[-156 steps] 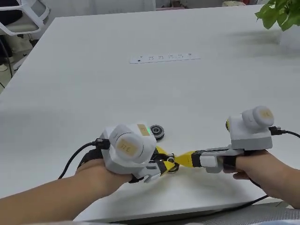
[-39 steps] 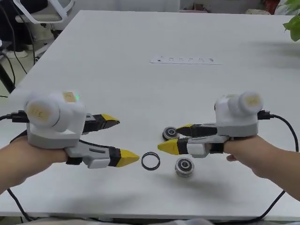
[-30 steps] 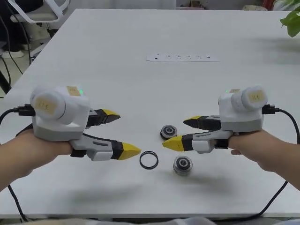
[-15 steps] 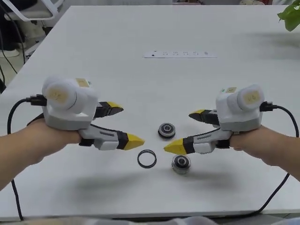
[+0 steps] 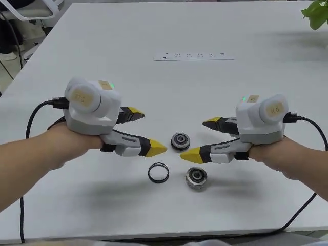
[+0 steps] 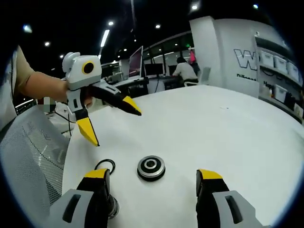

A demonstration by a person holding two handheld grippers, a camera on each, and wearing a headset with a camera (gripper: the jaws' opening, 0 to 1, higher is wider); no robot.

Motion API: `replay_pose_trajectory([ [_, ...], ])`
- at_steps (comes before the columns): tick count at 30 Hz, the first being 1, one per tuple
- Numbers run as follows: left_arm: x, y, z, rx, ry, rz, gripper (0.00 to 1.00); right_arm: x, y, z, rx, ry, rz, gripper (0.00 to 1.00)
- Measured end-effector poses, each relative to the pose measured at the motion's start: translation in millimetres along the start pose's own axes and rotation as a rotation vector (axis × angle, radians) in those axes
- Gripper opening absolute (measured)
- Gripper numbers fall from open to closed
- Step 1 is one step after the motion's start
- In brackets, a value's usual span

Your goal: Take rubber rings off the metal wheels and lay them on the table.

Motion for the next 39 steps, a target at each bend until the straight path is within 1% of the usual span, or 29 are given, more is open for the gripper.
replay_pose_trajectory([
  [5, -1.2, -8.3, 1.8, 0.005, -0.008, -0.014, 0.62, -3.2, -3.3, -4.1, 0.012, 0.028, 0.004, 0.63],
  [9, -1.0, -13.5, 2.4, 0.01, -0.007, -0.022, 0.6, -3.4, -4.0, -3.8, 0.005, 0.029, 0.013, 0.56],
  [13, -1.7, -17.5, 4.4, 0.005, 0.002, -0.035, 0.57, -2.5, -5.3, -2.3, -0.005, 0.031, 0.024, 0.49],
  [18, -1.8, -23.3, 5.9, 0.006, 0.009, -0.046, 0.53, -0.8, -7.3, -3.4, 0.003, 0.035, 0.039, 0.41],
  [22, -4.6, -27.5, 7.8, 0.007, 0.006, -0.058, 0.49, -1.2, -9.4, -3.6, 0.005, 0.037, 0.043, 0.35],
  [29, -6.5, -34.1, 10.8, 0.013, -0.004, -0.066, 0.44, -0.4, -11.3, -3.3, 0.007, 0.041, 0.048, 0.3],
  [31, -7.7, -36.6, 11.2, 0.02, -0.016, -0.068, 0.43, -0.9, -11.7, -3.3, 0.007, 0.041, 0.048, 0.28],
  [34, -8.5, -40.8, 11.2, 0.027, -0.013, -0.075, 0.4, -1.9, -11.7, -4.1, 0.01, 0.042, 0.045, 0.26],
  [39, -11.6, -47.3, 11.9, 0.037, -0.02, -0.083, 0.37, -2.6, -11.2, -4.7, 0.01, 0.041, 0.044, 0.24],
])
Point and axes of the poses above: the centre of the closed fingertips' face, and the gripper's own axes: y roughly backward along the fingers, x roughly to its left, z roughly out of its top, the point moved 5 cm from there along y, roughly backward along the fingers, and after that the axes turned 14 degrees about x, right-handed, at the moved point
